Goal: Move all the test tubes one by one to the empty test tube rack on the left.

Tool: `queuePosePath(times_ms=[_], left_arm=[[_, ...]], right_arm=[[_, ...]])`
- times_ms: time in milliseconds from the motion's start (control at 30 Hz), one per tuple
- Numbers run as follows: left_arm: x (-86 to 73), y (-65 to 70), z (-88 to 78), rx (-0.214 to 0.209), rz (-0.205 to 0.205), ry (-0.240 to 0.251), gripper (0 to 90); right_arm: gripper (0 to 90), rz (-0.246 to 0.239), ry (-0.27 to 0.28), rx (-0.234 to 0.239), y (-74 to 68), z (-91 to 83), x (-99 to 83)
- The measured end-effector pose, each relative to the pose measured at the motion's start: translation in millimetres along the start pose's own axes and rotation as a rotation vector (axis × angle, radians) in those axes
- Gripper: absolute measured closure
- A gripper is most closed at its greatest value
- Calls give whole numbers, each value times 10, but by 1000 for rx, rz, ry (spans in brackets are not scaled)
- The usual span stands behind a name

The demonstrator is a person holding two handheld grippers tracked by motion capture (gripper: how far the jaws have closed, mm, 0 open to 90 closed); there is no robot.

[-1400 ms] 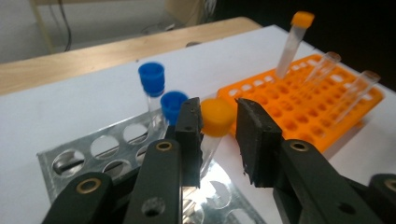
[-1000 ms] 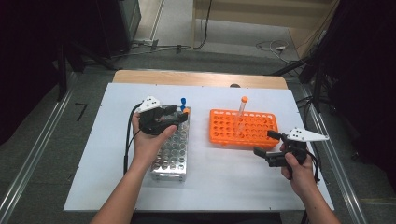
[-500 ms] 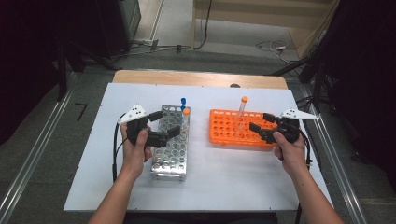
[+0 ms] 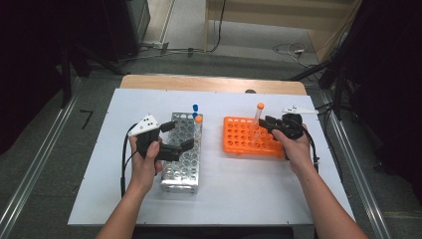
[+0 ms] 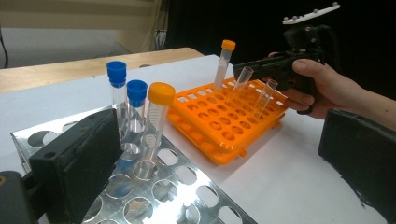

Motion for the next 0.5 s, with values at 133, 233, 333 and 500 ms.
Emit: queuePosePath(times_ms=[133, 233, 333, 500], left_arm=[[1, 12, -21, 1, 5, 2, 0], [-2, 10, -36, 2, 8, 2, 0], [-8, 8, -43, 5, 4, 0, 0], [-13, 34, -37, 3, 6, 2, 0]], right_arm=[[650, 19, -21, -6, 29, 77, 21], [653, 7, -29, 1, 3, 116, 57], [653, -10, -52, -4, -32, 164, 78], [653, -2, -70, -13, -36, 253, 84]])
Point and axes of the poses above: each handheld gripper's, and its own axes: z roughly forward along the jaws, x roughly out of its top, y roughly to its right, the point moved 6 cm from there along z, roughly forward along the jaws, and after that the axes turned 1 degree about x, right-handed, at the moved point
